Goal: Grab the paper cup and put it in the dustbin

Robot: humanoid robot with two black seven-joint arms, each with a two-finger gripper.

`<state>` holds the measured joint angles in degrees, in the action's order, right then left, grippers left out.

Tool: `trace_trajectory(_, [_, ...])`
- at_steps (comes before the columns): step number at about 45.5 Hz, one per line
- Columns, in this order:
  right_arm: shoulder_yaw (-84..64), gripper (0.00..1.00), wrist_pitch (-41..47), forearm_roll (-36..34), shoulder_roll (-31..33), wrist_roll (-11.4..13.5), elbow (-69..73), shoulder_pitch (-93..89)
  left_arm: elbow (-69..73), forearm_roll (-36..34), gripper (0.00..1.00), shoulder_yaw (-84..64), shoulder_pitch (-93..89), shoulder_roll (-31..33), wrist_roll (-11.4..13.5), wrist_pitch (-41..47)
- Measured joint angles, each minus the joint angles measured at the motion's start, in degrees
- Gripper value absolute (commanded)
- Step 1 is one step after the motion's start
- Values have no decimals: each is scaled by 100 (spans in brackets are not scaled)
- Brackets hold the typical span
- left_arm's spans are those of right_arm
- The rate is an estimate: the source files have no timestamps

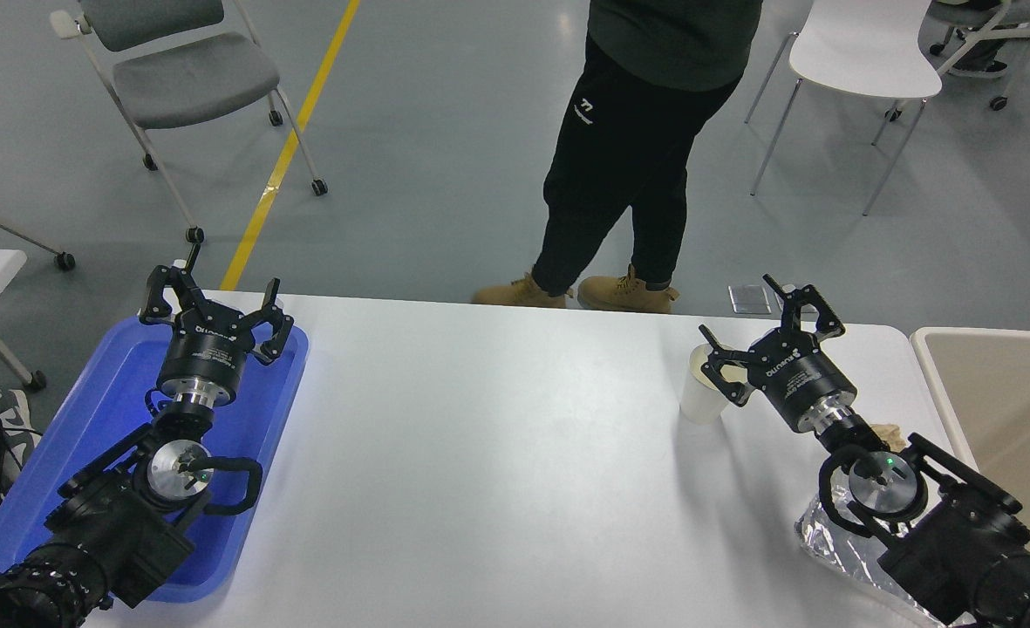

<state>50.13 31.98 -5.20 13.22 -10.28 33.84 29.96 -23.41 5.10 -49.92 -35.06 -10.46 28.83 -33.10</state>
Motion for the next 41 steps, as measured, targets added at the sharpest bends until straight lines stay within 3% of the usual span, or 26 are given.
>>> trace_trajectory(19, [-22, 100, -14, 58, 334, 45, 67, 543, 0, 0, 100, 0, 0, 0, 0, -2])
trace_trajectory(31, [-358, 100, -15, 348, 983, 76, 115, 1238, 2, -1, 100, 0, -1, 0, 0, 0])
trace_trajectory(41, [-1532, 100, -27, 547, 1591, 83, 173, 2185, 2, -1, 100, 0, -1, -6, 0, 0])
